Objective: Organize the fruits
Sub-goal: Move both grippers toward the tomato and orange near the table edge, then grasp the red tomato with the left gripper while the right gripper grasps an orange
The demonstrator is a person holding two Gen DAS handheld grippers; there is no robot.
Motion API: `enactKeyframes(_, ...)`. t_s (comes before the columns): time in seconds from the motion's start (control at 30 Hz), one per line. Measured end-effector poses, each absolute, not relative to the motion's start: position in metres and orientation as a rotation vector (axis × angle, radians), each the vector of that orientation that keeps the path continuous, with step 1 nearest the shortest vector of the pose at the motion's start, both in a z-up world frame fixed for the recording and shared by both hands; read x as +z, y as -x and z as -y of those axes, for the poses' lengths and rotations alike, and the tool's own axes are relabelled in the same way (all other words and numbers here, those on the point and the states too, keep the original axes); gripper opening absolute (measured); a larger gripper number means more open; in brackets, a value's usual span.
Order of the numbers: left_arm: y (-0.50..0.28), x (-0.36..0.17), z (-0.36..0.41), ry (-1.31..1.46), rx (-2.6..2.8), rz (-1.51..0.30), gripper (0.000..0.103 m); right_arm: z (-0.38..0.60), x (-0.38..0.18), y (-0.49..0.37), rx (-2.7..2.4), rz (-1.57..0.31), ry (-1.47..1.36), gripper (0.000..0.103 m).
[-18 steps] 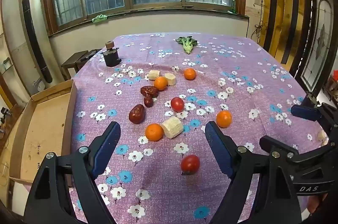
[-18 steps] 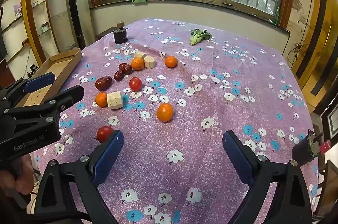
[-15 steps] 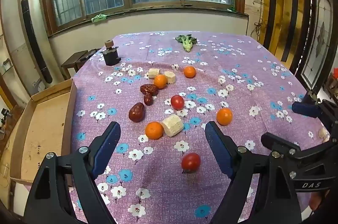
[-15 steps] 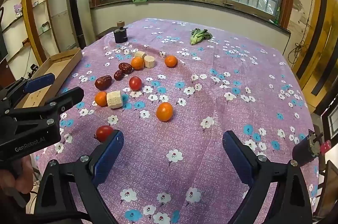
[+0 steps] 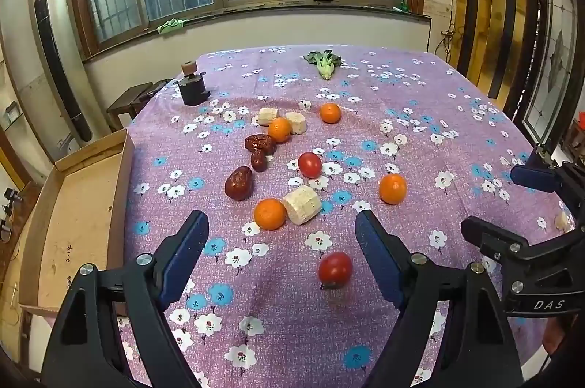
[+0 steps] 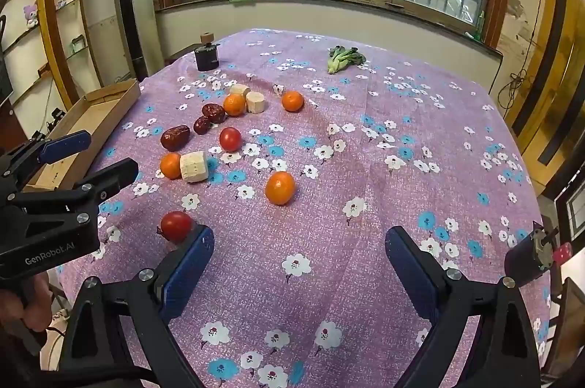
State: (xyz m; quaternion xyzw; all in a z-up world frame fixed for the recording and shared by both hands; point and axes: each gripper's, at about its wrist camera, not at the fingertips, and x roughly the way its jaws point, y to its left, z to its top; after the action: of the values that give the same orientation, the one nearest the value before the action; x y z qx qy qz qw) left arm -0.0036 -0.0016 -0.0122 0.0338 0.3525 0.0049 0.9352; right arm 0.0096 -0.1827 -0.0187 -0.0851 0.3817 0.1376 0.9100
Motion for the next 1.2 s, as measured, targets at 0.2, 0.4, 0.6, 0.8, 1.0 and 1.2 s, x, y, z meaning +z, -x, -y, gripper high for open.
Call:
enactKeyframes(0.2,0.005,-0.015,-0.002,-0.064,0.011,-0.732,0.083,0.183,-0.020,-0.010,0.276,-0.791,0.184,0.096)
enactKeyframes(0.4,0.005,-0.018,-0.003,-0.058,0.011,-0.742,0.083,0.184,-0.020,-0.011,0.276,-0.794,0.184,0.096)
enactKeyframes(0.6,0.005,-0.021,-0.005,-0.053,0.007,-0.752,0.083,0.184,-0.020,-0.012,0.277,-0.794,0.184,0.096)
enactKeyframes(0.8,0.004,-0.027,-0.014,-0.012,-0.030,-0.784,0.083,0.183,-0.023,-0.014,0.285,-0.800,0.181,0.096)
enactKeyframes(1.0,-0.002,-0.037,-0.031,0.040,-0.050,-0.817,0.083,0.183,-0.031,-0.021,0.322,-0.812,0.150,0.096)
enactKeyframes(1.2,-0.010,-0.054,-0.032,0.065,-0.126,-0.886,0.083,0.183,-0.041,-0.035,0.377,-0.837,0.104,0.092)
